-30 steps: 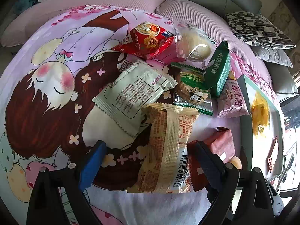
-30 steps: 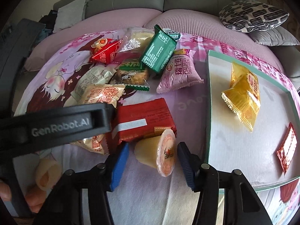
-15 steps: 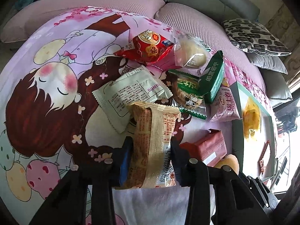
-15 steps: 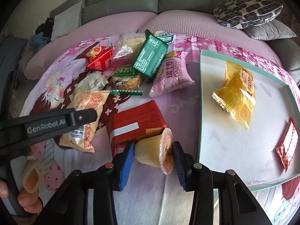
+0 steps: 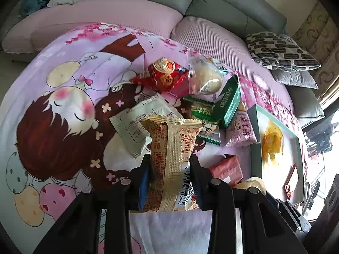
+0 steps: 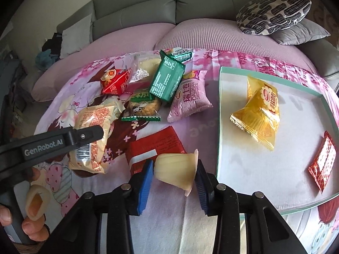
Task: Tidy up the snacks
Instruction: 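Lift the biscuit bag with the left tool while the right tool lifts the jelly cup toward the tray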
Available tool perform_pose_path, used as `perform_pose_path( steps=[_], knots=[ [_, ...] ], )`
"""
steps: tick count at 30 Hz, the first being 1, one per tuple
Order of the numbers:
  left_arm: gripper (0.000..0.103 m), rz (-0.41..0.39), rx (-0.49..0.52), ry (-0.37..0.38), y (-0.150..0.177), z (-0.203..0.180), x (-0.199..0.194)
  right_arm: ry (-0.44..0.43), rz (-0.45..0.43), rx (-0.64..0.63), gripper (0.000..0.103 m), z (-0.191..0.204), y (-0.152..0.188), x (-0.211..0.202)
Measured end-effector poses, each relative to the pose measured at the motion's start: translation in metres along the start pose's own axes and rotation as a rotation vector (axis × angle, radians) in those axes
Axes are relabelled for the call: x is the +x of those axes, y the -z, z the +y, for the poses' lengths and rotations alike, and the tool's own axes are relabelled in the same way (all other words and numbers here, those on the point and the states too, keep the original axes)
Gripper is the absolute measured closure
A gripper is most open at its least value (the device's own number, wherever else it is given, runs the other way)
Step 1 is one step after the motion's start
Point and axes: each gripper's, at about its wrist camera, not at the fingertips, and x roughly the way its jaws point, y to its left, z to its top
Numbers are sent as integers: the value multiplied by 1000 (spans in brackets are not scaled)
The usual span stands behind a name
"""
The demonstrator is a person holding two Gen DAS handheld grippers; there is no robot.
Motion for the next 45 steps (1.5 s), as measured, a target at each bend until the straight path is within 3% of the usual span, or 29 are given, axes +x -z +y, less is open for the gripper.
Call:
perform_pose_path(
  steps=[14, 23, 30, 42, 45],
  knots=[
    [66, -13, 13, -3, 2, -9, -1, -19, -50, 21, 62, -5, -4, -17],
    [66, -36, 55, 8, 2, -28, -11, -9, -145, 71, 62, -26, -13, -50],
    [66, -36, 118, 29, -3, -59, -10, 63, -208, 176, 62, -73, -18, -73],
    [66, -34, 250, 75, -6, -126, -9, 211, -235, 390, 62, -168, -10, -89],
    [66, -44, 292, 94, -7, -147, -11, 214, -246, 436, 62, -187, -9, -90]
  ],
)
